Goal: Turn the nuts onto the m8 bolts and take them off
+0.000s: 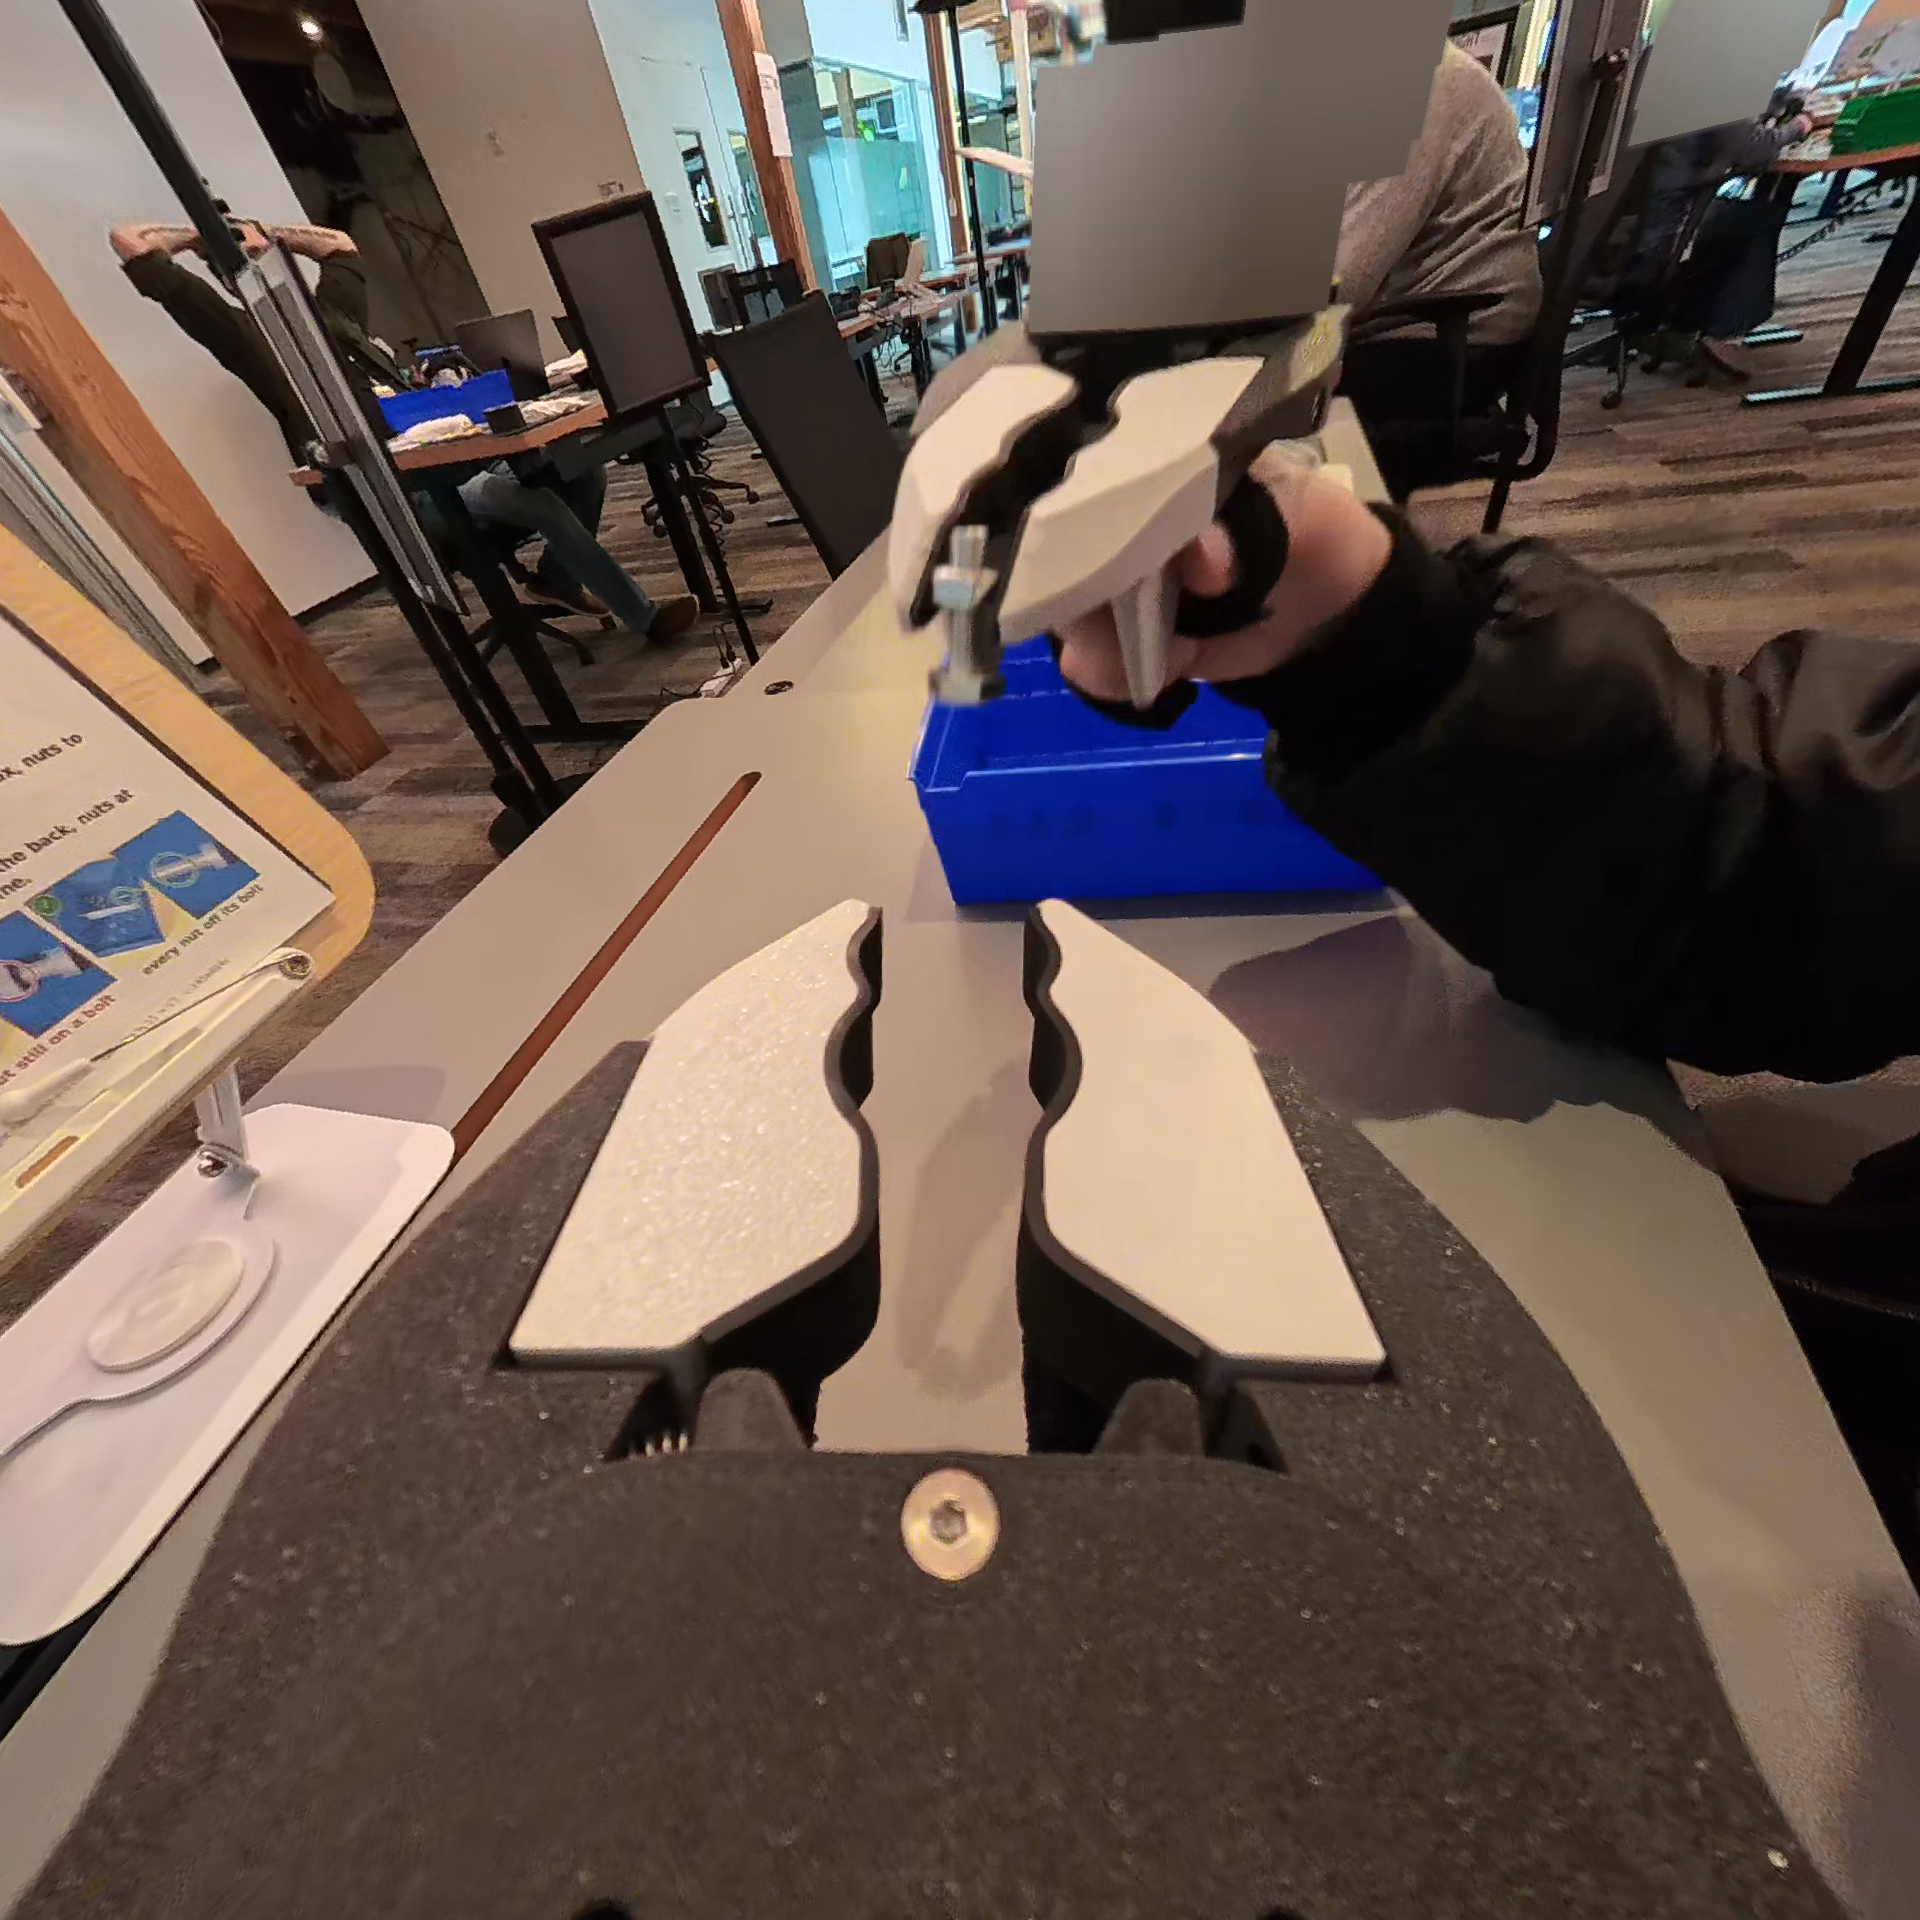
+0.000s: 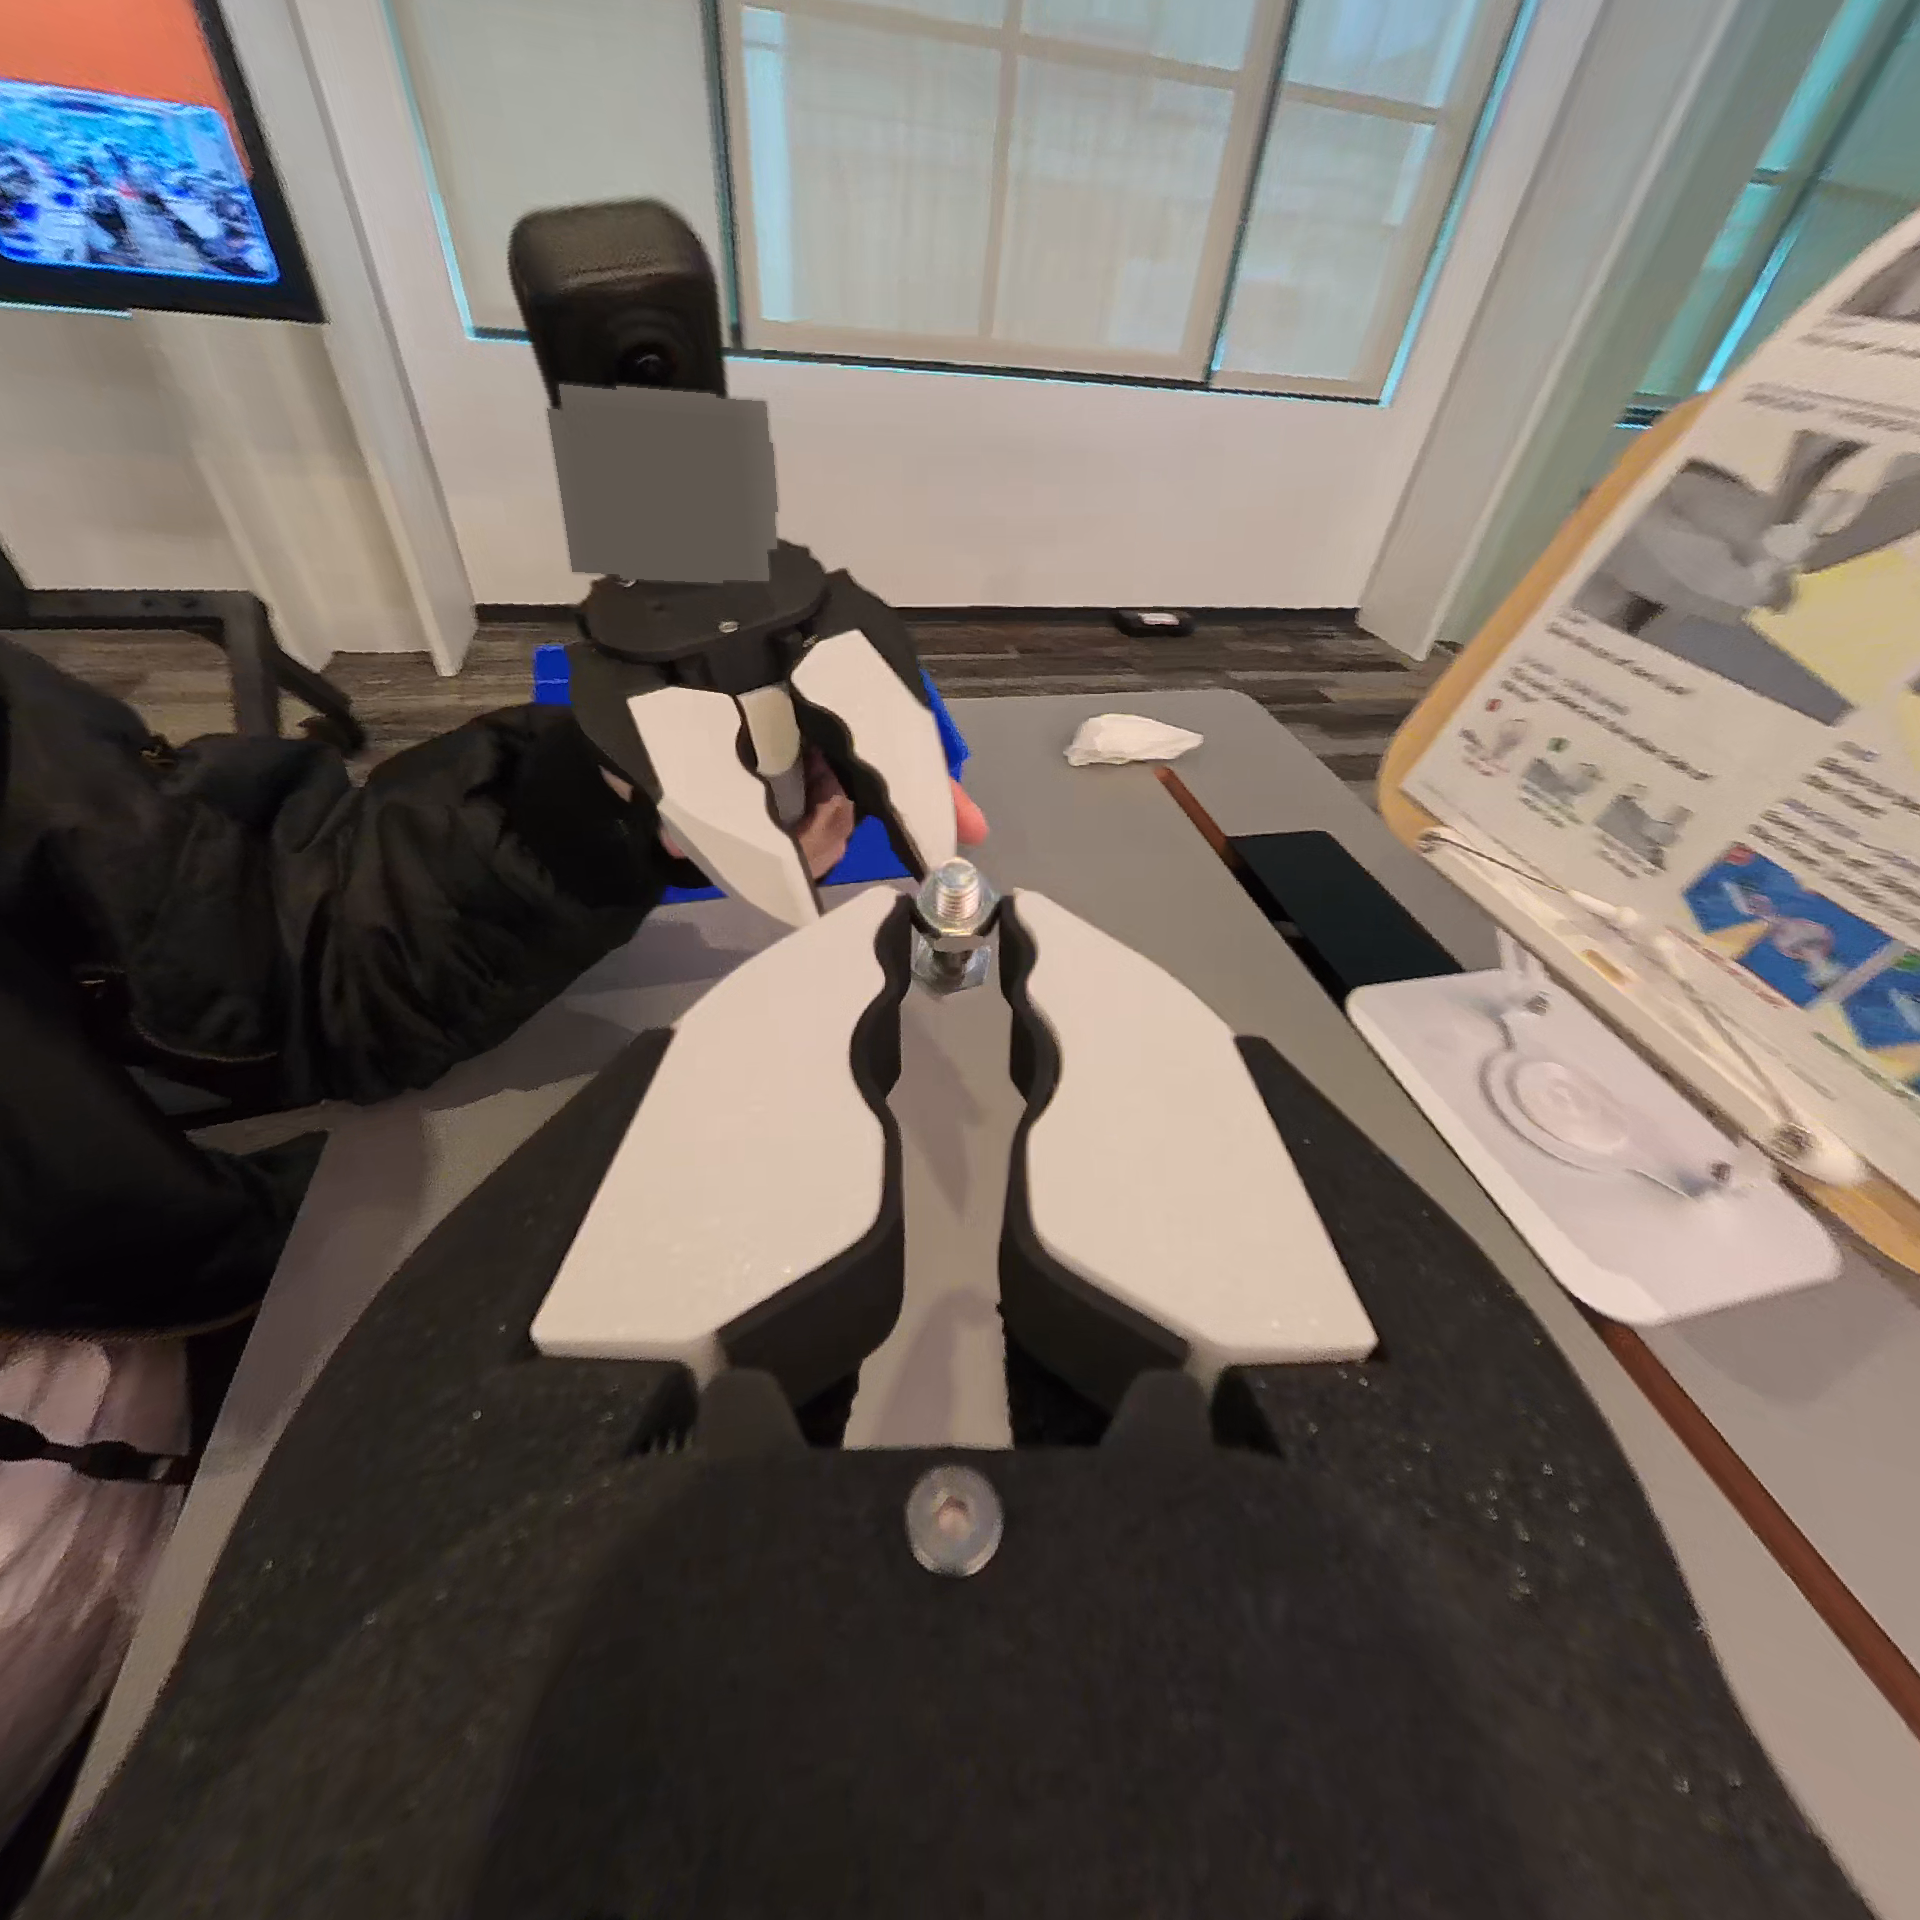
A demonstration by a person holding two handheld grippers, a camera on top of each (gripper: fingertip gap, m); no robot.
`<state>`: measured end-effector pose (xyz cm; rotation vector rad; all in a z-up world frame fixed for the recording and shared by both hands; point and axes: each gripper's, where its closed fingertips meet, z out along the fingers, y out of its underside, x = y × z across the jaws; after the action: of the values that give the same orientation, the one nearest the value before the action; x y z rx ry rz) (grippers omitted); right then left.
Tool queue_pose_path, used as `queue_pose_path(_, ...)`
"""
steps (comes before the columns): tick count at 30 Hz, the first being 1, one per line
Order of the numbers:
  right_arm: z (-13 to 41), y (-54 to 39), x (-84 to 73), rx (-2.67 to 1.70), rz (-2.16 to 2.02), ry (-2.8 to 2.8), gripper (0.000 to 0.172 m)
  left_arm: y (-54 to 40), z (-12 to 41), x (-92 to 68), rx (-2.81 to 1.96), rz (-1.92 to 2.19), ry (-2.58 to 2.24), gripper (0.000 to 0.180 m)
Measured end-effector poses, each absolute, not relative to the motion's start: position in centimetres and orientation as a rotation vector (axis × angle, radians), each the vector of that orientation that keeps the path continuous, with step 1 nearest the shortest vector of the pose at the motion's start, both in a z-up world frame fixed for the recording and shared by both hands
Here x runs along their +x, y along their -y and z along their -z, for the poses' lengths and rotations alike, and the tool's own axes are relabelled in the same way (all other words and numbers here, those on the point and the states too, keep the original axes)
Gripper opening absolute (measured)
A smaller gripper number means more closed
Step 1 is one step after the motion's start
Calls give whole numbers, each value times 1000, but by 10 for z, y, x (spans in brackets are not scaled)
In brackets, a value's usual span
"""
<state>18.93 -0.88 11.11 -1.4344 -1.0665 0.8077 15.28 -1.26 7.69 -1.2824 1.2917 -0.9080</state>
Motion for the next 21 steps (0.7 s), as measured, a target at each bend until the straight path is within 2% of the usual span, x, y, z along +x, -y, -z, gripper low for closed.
queue_pose_path(4,-124,7,245,-1570,-650,1005,15,13,-76,152,-1288,918,-1293,22)
queue_pose_path(7,-111,-2,313,-1750,-499,907,15,16,-75,155,-1289,886,-1312,21)
queue_pose_path(15,47,-16,465,-2256,-389,614,15,26,-72,164,-1273,861,-1353,21)
queue_pose_path(21,107,-24,493,-2386,-444,547,16,24,-64,169,-1296,844,-1369,21)
